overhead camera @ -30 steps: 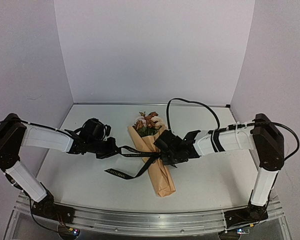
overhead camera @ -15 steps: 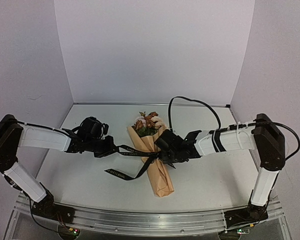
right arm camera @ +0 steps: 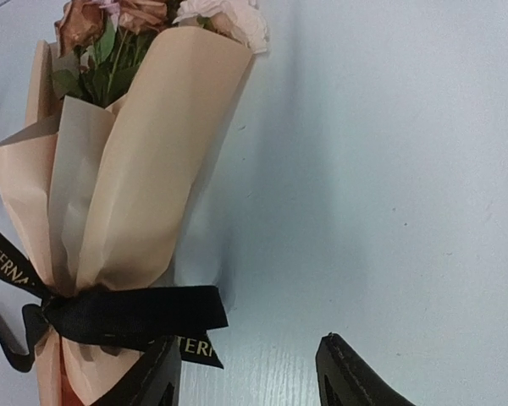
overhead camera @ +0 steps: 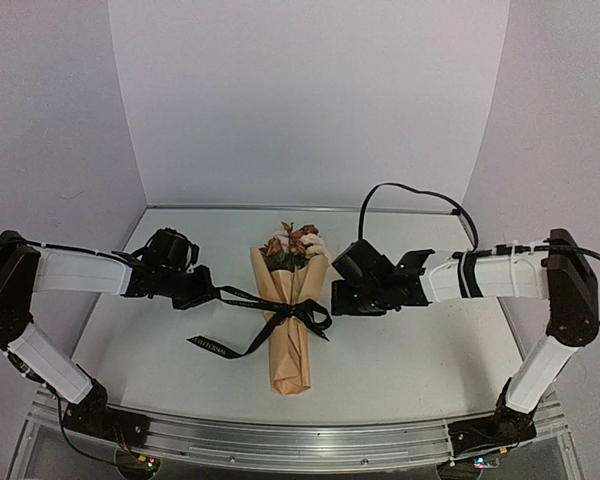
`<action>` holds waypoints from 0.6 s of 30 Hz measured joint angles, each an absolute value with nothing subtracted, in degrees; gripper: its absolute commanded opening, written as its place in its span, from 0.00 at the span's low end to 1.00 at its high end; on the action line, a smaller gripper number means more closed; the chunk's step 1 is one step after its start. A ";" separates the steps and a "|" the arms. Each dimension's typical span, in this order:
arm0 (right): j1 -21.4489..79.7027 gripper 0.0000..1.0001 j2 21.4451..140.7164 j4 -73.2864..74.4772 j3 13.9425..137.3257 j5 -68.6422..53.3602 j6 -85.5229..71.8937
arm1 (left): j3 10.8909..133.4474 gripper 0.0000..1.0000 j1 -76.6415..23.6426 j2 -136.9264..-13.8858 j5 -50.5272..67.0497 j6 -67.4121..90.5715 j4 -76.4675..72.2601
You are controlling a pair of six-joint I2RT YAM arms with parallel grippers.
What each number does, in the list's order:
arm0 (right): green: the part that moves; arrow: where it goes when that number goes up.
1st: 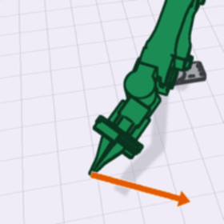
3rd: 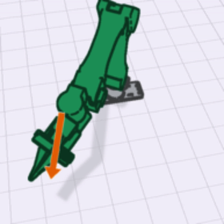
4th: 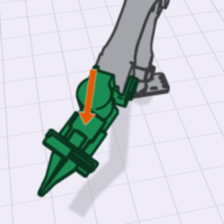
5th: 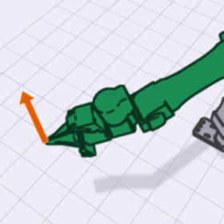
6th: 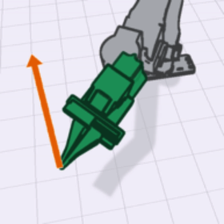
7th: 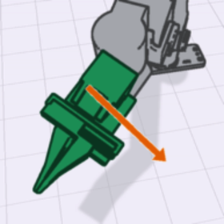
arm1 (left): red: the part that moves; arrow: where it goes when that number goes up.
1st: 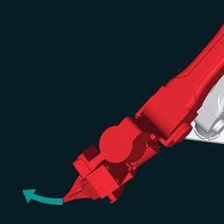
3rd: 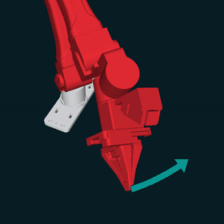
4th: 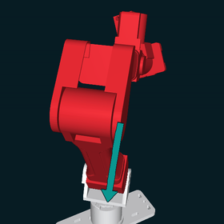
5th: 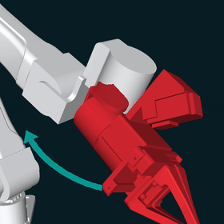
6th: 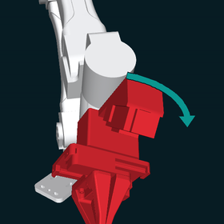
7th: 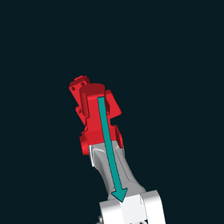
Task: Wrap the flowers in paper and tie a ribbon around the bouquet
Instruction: Tie the half-tied ribbon around the folded bouquet.
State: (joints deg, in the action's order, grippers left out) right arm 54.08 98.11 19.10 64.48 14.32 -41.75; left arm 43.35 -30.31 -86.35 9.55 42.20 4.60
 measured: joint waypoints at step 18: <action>57.01 0.65 102.34 -1.38 51.80 14.45 -44.31 | 43.90 0.00 -27.89 -88.40 13.08 41.91 6.29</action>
